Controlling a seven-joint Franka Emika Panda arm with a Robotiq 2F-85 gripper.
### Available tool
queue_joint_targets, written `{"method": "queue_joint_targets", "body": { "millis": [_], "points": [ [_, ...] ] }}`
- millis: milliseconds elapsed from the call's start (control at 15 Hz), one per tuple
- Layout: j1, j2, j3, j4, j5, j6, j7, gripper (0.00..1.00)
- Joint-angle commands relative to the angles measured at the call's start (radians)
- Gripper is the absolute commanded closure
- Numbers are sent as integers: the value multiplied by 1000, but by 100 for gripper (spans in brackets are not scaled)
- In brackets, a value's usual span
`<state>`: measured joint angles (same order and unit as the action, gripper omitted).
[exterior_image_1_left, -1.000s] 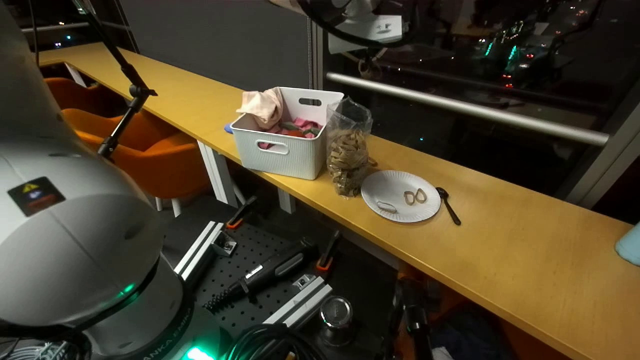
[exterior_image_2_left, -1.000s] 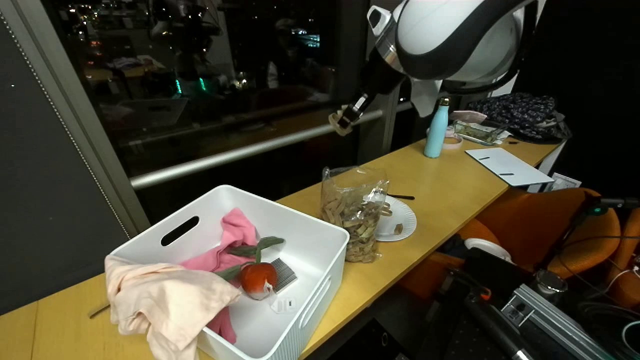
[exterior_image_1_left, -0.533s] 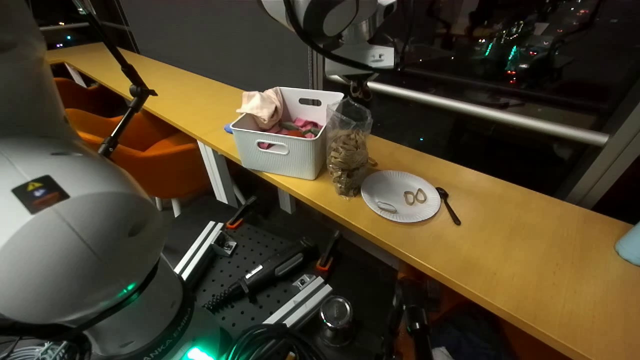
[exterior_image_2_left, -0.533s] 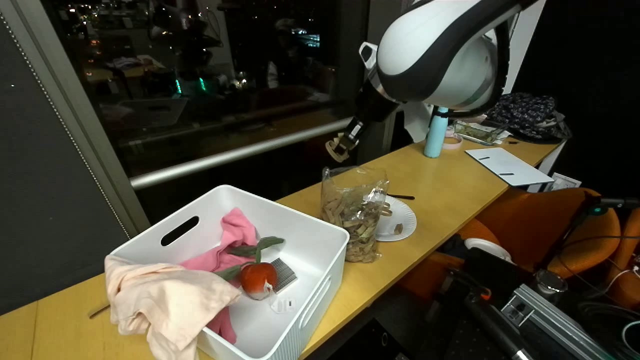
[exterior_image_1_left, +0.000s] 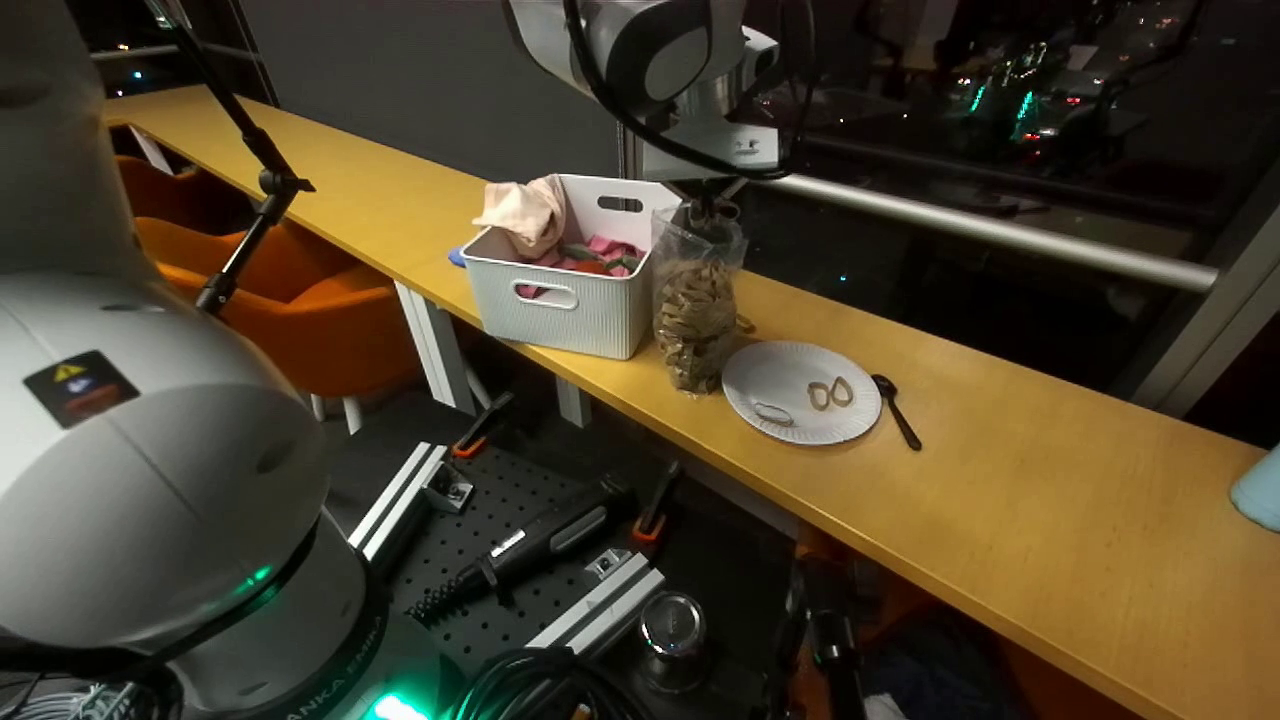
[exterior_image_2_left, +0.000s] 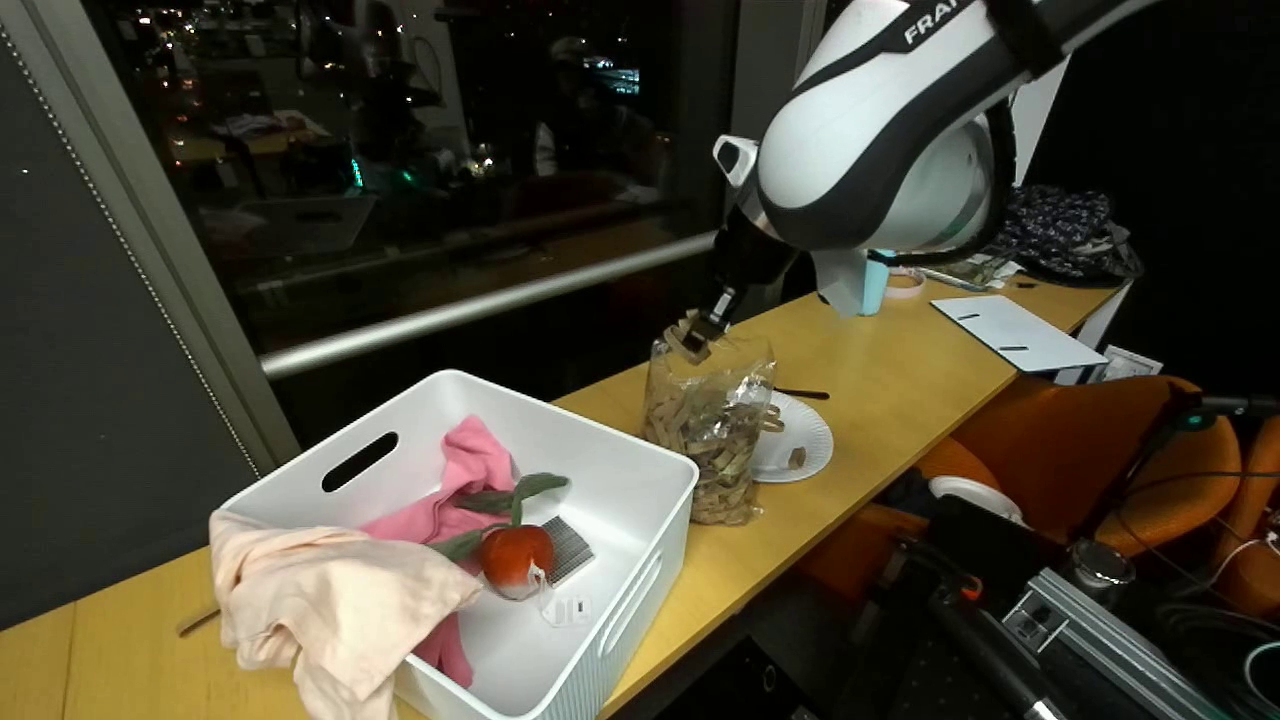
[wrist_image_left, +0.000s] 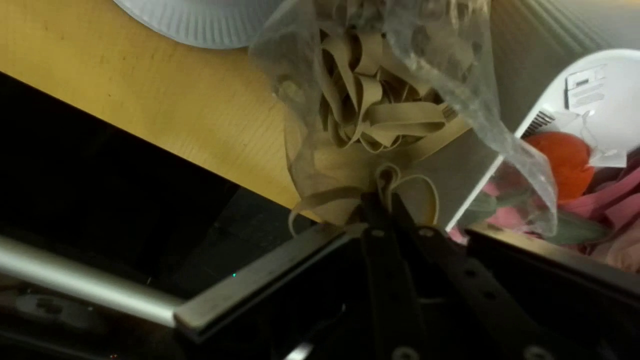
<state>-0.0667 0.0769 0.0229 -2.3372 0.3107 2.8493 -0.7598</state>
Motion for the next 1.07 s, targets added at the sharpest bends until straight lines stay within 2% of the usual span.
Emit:
{"method": "queue_joint_targets", "body": {
  "millis": [0,333,400,533,800,1000],
  "points": [
    [3,-35,-28,-74,-108,37,88,99],
    [-1,-72,-43,-142,-176,70,146,99],
    [-3,-76,-42,-147,-174,77,152,76],
    [-5,-86,-41,-155,-166,91,151,65],
    [-11,-93,-43,-162,-160,158,147,36],
    [-11,-107,-38,-171,-81,259,90,14]
  ]
}}
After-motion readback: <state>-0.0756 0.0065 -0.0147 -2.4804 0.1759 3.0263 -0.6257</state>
